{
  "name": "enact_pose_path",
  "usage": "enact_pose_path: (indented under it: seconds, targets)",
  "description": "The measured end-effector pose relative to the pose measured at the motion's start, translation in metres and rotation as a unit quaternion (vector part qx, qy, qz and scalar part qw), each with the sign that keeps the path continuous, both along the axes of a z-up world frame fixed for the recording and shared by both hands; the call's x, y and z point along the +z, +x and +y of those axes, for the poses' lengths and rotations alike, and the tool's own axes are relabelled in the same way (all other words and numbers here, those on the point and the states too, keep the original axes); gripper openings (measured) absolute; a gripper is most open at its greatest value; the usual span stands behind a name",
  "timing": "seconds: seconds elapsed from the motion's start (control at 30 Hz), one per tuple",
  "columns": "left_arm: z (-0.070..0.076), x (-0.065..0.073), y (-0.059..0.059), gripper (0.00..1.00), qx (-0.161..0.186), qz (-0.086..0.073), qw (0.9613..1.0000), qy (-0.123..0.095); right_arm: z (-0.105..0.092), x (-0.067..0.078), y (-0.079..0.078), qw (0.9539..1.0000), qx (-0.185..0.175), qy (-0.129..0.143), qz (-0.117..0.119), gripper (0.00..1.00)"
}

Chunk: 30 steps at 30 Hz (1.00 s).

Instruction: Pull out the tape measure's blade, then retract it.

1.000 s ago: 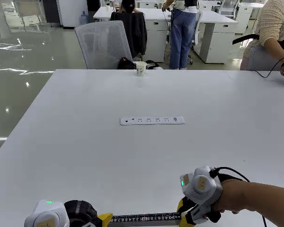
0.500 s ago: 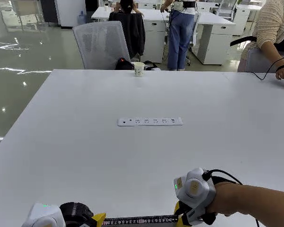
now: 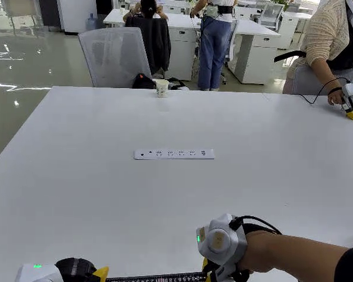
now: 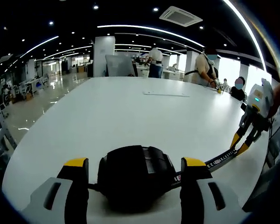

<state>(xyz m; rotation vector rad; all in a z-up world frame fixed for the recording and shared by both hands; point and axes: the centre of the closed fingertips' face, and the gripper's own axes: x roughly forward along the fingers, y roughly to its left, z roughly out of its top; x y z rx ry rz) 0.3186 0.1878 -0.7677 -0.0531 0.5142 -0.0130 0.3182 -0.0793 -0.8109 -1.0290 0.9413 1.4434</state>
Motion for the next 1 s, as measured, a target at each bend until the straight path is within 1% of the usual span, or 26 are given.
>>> enact_pose_path:
  seconds: [0.07, 0.17, 0.2, 0.23, 0.27, 0.3, 0.47, 0.5, 0.6, 0.83, 0.9, 1.0]
  targets:
    - [-0.0026, 0.0007, -0.0002, 0.73, -0.001, -0.001, 1.0, 0.002, -0.0003, -0.0002, 0.0007, 1.0, -0.003, 0.001, 0.001, 0.11]
    - [-0.0025, 0.0017, 0.0004, 0.66, -0.003, -0.004, 1.0, 0.007, -0.0006, 0.0, 0.0013, 0.9999, -0.008, 0.006, 0.005, 0.11]
    - [-0.0024, 0.0017, 0.0007, 0.65, -0.002, -0.004, 1.0, 0.007, -0.0007, 0.0, 0.0015, 0.9999, -0.011, 0.008, 0.006, 0.11]
    - [-0.0014, 0.0005, 0.0004, 0.64, -0.001, 0.0, 1.0, 0.004, -0.0008, 0.0, 0.0018, 0.9999, -0.013, 0.009, 0.008, 0.11]
    - [-0.0012, -0.0007, -0.0002, 0.64, 0.0, 0.005, 1.0, 0.0, -0.0008, 0.0002, 0.002, 0.9998, -0.015, 0.011, 0.01, 0.11]
    - [-0.0013, -0.0014, -0.001, 0.64, -0.001, 0.008, 1.0, 0.002, -0.0009, 0.0005, 0.0022, 0.9996, -0.02, 0.014, 0.013, 0.11]
    - [-0.0031, -0.0025, -0.0024, 0.63, -0.008, 0.015, 0.9997, 0.015, -0.001, -0.0001, 0.0013, 0.9997, -0.016, 0.017, 0.012, 0.11]
    - [-0.0035, -0.003, -0.0022, 0.63, -0.014, 0.021, 0.9994, 0.023, -0.0012, -0.0007, 0.0015, 0.9997, -0.016, 0.017, 0.013, 0.11]
    - [-0.0041, -0.0036, -0.0012, 0.61, -0.016, 0.033, 0.9989, 0.029, 0.0, 0.0001, 0.0014, 0.9996, -0.018, 0.019, 0.012, 0.11]
    - [-0.0036, -0.0053, -0.0015, 0.61, -0.02, 0.037, 0.9988, 0.023, 0.0024, 0.001, 0.0018, 0.9995, -0.02, 0.021, 0.014, 0.11]
    - [-0.0036, -0.0054, -0.0013, 0.61, -0.021, 0.039, 0.9988, 0.022, 0.0025, 0.0001, 0.0023, 0.9995, -0.021, 0.018, 0.014, 0.11]
    - [-0.0035, -0.0052, -0.0012, 0.61, -0.023, 0.036, 0.9988, 0.025, 0.0036, -0.0006, 0.0019, 0.9997, -0.018, 0.01, 0.013, 0.11]
